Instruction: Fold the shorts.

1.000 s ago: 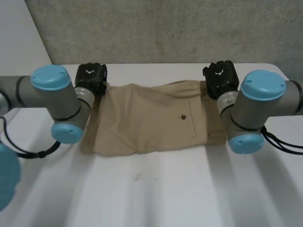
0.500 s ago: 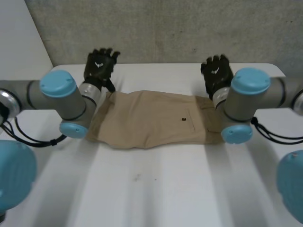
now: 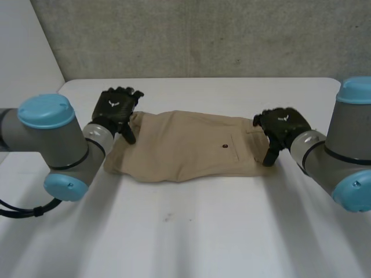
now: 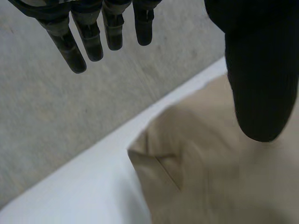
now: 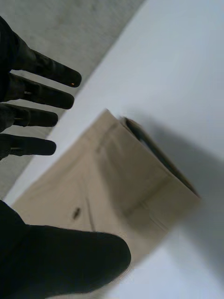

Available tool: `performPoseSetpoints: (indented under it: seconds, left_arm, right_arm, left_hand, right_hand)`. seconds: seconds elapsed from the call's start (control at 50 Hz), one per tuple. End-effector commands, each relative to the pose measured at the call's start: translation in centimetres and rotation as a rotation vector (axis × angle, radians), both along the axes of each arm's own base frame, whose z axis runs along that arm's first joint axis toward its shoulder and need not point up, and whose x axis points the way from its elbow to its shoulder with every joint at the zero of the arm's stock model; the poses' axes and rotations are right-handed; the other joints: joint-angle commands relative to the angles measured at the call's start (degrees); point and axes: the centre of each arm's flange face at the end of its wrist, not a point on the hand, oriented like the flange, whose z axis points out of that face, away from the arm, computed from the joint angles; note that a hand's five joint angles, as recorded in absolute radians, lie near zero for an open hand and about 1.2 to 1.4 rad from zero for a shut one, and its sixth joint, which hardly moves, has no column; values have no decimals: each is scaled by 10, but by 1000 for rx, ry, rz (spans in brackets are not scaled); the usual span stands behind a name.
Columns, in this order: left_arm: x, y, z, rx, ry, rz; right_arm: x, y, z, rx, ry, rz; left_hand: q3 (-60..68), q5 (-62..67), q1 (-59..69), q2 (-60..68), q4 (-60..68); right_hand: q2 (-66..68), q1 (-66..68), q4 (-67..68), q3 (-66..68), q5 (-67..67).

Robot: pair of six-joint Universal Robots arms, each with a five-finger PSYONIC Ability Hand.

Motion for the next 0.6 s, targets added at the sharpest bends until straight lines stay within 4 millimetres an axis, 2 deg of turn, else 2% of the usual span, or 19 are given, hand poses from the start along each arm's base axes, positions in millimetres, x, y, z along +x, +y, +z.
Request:
performPoseSetpoints:
  seconds: [0.02,0.12,0.2,0.3,0.34,0.4,0.42,0.48,0.54,0.56,0.6]
  left_arm:
    - [2,-17,-32,37,-36,69]
    - [5,-24,-45,28,-105,108]
    - [7,-24,-48,18,-147,111]
    - [11,-25,-49,23,-152,119]
    - [12,-24,-49,29,-155,120]
    - [12,-23,-48,32,-156,119]
    - [13,-21,-47,35,-158,123]
    - [15,-16,-41,34,-156,131]
    - [17,-7,-25,30,-143,133]
    - [17,-3,-21,30,-141,130]
    - [18,6,-6,21,-125,125]
  right_arm:
    - [-1,-7,-40,64,14,-2]
    - [-5,-16,-53,69,17,-17]
    - [-8,-20,-60,83,26,-27]
    - [-11,-27,-61,54,25,-41]
    - [-16,-32,-61,36,25,-66]
    - [-20,-36,-61,22,29,-94]
    - [-29,-41,-59,2,39,-148]
    - [-35,-44,-55,-12,46,-177]
    - [-41,-45,-43,-46,77,-182]
    - [-49,-48,-37,-69,109,-193]
    - [-53,-50,-34,-80,129,-197]
  left_hand:
    - [-8,-12,3,-1,-3]
    - [-10,-14,1,-3,-5]
    - [-12,-15,-1,-5,-7]
    - [-12,-15,-1,-5,-7]
    - [-12,-15,-1,-5,-7]
    - [-13,-17,-2,-6,-8]
    - [-15,-19,-4,-8,-10]
    - [-18,-22,-7,-11,-13]
    - [-22,-25,-11,-15,-17]
    - [-22,-25,-11,-15,-17]
    - [-23,-27,-12,-16,-19]
  right_hand:
    - [95,121,92,92,96]
    - [152,178,149,149,154]
    - [194,220,191,191,195]
    - [427,453,425,425,429]
    - [601,627,599,599,603]
    - [602,628,599,600,604]
    - [602,628,599,600,604]
    - [602,628,599,600,604]
    - [602,628,599,600,604]
    - [602,628,599,600,604]
    - [602,628,599,600,604]
